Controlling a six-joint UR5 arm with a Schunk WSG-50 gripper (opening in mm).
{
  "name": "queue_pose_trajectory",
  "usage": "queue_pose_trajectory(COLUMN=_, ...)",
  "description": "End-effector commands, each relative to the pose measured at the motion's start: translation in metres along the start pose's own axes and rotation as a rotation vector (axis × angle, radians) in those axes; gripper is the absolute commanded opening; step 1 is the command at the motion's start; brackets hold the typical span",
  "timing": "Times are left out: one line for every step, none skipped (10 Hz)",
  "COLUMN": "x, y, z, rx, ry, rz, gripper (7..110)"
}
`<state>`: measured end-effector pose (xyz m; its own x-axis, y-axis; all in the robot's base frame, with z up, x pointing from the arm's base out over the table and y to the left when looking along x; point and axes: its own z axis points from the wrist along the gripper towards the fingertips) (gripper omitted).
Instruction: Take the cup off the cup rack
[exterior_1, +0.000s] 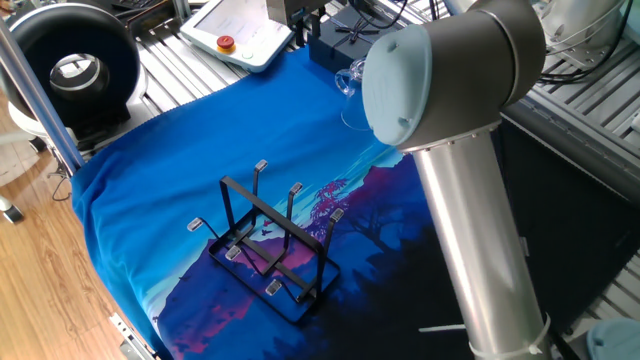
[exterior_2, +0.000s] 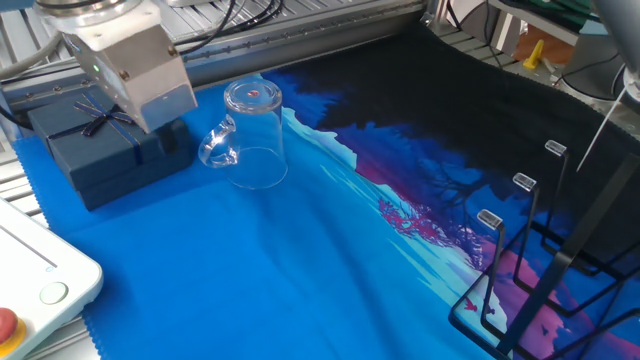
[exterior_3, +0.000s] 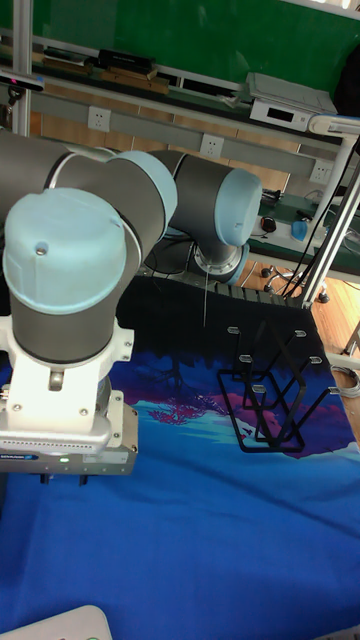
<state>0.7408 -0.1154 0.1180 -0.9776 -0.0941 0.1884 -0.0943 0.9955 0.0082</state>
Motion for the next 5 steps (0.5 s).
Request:
queue_pose_trajectory(x=0.012, y=-0.002, z=-0.001, rx=0.004, ry=0.046, rz=-0.016, gripper=22)
queue_pose_trajectory(x=0.011, y=-0.007, z=0.003, rx=-0.021, ry=0.054, rz=-0.029, gripper=22)
queue_pose_trajectory(x=0.017, y=-0.008, z=0.004, rx=-0.017, ry=0.057, rz=-0.020, gripper=22)
queue_pose_trajectory(x=0.013, y=-0.019, z=0.006, rx=0.020, ry=0.054, rz=-0.020, gripper=22)
queue_pose_trajectory(x=0.006, y=-0.026, z=0.013, rx=0.031, ry=0.054, rz=-0.023, gripper=22)
